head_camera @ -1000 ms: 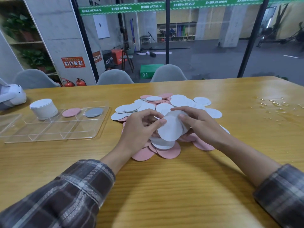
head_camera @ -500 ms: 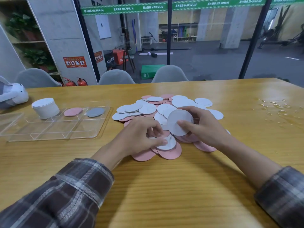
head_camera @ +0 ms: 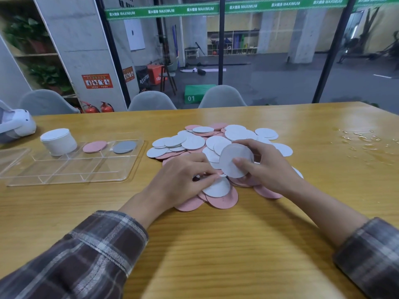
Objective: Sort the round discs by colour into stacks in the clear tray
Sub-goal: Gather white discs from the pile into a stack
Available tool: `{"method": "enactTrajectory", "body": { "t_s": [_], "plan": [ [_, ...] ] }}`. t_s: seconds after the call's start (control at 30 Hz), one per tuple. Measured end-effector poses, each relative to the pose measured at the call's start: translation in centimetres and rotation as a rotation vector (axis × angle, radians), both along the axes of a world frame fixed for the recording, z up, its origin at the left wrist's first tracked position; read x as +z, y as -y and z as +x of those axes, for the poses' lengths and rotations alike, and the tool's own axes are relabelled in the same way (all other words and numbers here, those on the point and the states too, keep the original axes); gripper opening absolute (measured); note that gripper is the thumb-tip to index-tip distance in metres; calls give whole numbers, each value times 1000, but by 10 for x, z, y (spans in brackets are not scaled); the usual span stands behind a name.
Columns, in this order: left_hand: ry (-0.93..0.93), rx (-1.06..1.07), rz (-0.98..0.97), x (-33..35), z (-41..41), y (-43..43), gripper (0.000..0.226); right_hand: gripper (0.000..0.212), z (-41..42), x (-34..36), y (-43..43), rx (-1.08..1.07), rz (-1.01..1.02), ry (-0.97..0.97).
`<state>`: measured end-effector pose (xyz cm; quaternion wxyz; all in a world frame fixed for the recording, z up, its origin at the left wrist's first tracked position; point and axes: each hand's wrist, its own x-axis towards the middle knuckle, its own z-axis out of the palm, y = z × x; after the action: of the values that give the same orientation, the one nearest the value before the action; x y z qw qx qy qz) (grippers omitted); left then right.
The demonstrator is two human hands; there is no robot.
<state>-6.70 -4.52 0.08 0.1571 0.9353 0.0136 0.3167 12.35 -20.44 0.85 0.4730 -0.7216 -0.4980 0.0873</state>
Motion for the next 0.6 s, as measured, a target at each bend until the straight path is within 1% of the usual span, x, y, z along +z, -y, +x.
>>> {"method": "enactTrajectory", "body": {
  "t_s": [0.17,0.3,0.5,0.6],
  "plan": [
    [139,-27,-18,5,3,6,21,43,1,0,1,-33,10,30],
    [224,2,-52,8,2,6,14,43,-1,0,0,5,-8,-2],
    [217,71,-140,3,4,7,7,36,-14,4,0,117,-2,-314],
    [182,124,-316,2,6,12,5,34,-15,3,-2,121,-15,-388]
  ]
}}
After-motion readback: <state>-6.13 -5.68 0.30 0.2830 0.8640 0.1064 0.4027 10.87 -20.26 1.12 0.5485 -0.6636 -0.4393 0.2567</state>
